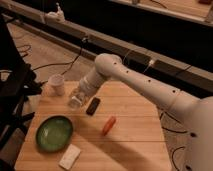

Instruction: Place the bottle in the ceramic bowl

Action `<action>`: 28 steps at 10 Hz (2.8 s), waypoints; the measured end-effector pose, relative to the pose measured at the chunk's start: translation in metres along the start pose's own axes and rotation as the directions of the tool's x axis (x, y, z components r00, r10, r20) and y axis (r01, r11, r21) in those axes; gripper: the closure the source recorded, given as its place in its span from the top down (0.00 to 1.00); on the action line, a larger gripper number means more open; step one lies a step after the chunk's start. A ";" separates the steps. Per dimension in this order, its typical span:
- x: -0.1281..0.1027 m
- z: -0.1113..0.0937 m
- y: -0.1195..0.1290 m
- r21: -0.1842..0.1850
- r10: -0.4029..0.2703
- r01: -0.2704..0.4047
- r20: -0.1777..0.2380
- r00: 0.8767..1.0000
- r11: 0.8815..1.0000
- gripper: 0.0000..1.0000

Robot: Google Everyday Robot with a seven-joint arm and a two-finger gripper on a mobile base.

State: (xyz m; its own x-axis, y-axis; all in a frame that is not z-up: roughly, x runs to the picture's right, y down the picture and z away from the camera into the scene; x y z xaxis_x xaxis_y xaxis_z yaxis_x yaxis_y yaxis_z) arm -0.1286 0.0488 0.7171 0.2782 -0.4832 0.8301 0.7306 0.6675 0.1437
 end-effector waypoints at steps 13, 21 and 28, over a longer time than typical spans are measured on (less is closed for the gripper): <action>-0.125 0.104 -0.022 0.180 -0.280 0.237 0.268 0.922 0.955 0.00; -0.134 0.156 0.010 0.271 -0.294 0.199 0.377 0.878 0.942 0.62; -0.125 0.166 0.020 0.215 -0.262 0.191 0.380 0.887 0.958 0.80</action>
State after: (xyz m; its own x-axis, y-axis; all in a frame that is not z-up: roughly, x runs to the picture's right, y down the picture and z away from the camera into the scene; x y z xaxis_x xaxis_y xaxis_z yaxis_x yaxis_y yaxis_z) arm -0.2521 0.2171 0.7058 -0.1813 -0.3886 0.9034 0.6187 0.6690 0.4119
